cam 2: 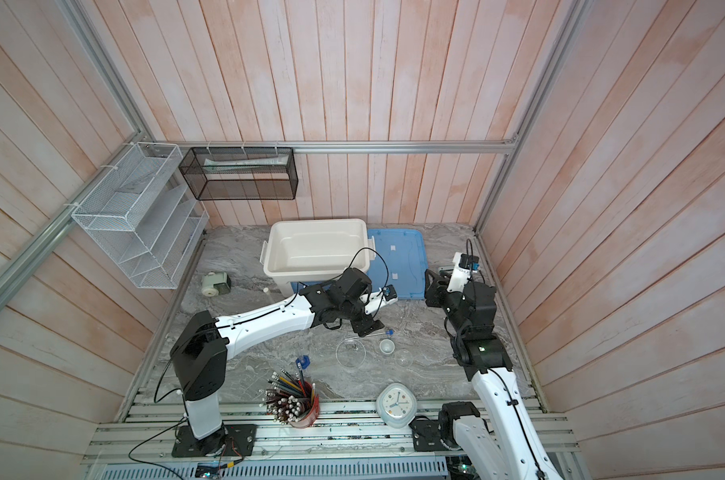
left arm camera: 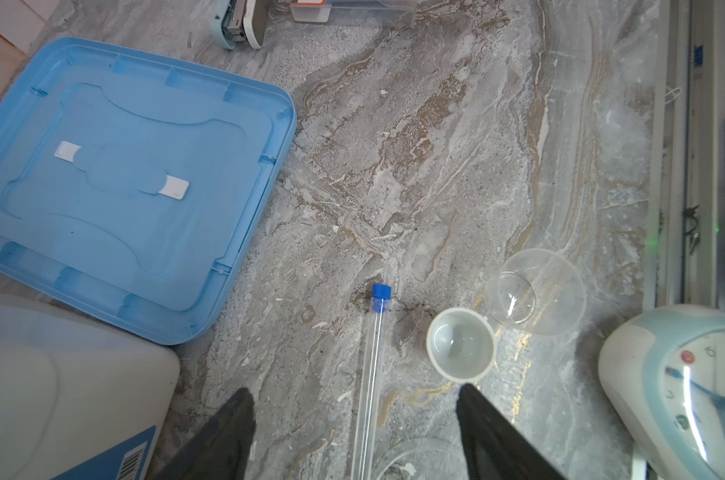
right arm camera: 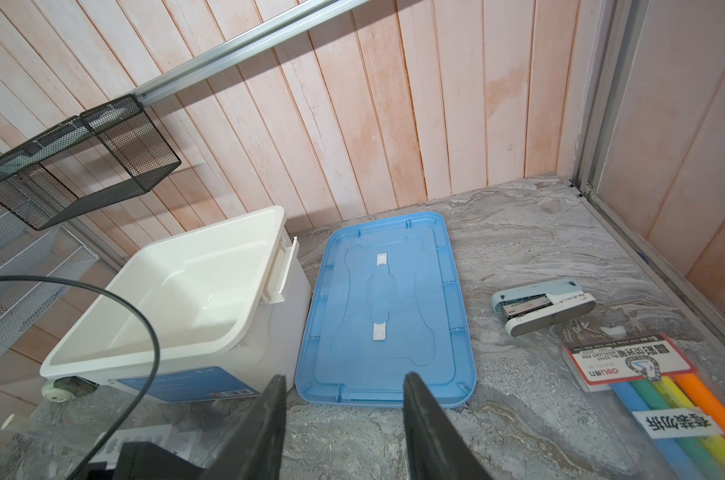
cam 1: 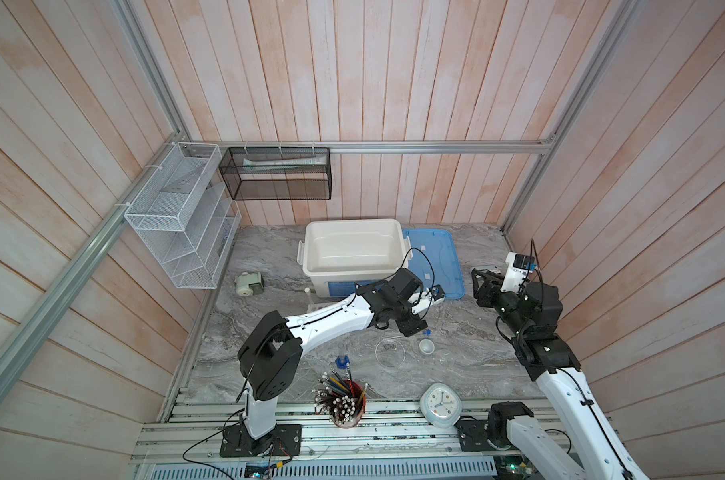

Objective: Organize the chemistry lab equipment
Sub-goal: 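Reach the left gripper over the blue-capped test tube while the right arm moves aside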

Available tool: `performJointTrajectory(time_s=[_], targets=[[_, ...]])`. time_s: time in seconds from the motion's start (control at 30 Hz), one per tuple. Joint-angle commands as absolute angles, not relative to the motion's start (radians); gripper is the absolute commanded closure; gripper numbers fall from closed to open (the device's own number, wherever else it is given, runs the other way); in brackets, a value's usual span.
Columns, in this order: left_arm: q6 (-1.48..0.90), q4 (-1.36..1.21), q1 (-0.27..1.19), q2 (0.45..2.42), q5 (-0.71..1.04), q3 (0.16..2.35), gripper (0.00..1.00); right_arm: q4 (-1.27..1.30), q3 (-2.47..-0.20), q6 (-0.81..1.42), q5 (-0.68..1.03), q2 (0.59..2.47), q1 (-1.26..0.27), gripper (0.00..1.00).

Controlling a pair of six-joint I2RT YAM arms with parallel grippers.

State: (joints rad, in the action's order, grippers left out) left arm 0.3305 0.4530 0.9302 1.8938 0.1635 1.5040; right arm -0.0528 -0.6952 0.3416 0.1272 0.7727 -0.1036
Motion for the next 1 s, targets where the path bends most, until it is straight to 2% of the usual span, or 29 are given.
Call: performJointTrajectory(time_s=[0.0,0.57,0.97], targets=[[0.299,0.407,0.926,1.914,0.19,1.499,0.23,-0.061,-0.67,0.365,0.141,0.754,-0.098,0.53],[0.435,0.471,0.922,2.0,0.094,1.456,0.35,-0.046,-0.615,0.383,0.14,0.722,-0.091,0.53],[0.452,0.507,0.903,2.045,0.105,1.462,0.4,-0.024,-0.604,0.39,0.147,0.739,-0.075,0.53]])
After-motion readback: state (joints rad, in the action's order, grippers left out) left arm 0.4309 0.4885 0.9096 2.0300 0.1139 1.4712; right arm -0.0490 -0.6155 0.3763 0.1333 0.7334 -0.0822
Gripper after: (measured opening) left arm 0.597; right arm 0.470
